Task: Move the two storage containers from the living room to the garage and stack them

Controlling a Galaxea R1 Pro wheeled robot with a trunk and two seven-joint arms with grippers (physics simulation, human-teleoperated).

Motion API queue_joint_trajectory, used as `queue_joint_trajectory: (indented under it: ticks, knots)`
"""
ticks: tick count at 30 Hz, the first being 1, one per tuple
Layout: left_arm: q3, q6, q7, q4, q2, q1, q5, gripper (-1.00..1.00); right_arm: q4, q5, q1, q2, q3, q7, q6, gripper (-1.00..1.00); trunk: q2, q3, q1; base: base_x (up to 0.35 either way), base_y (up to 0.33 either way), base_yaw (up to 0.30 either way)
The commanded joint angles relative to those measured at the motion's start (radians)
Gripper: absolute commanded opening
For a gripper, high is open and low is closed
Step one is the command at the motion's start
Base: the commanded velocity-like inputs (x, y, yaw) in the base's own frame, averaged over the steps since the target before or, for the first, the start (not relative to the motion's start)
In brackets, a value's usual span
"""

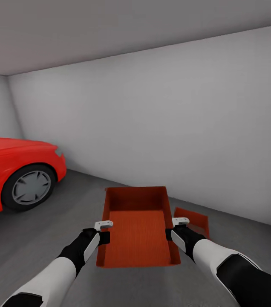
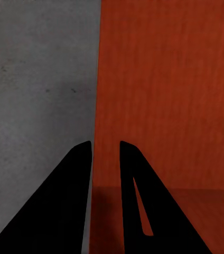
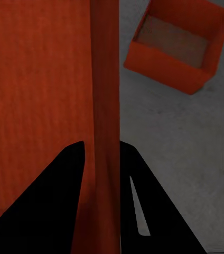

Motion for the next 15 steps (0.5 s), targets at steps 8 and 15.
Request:
queue_joint_trajectory:
  ticks: [8, 15]
  knots:
    - [0.003, 0.008, 0.014, -0.002, 0.001, -0.001, -0.015, -1.00, -0.002, 0.003, -0.001, 0.000, 0.010, -0.009, 0.006, -1.00, -0.002, -0.002, 0.000, 0.000, 0.000, -0.246]
    - [0.003, 0.008, 0.014, -0.002, 0.001, -0.001, -0.015, -1.00, -0.002, 0.003, -0.001, 0.000, 0.010, -0.009, 0.007, -1.00, -0.002, -0.002, 0.000, 0.000, 0.000, -0.246]
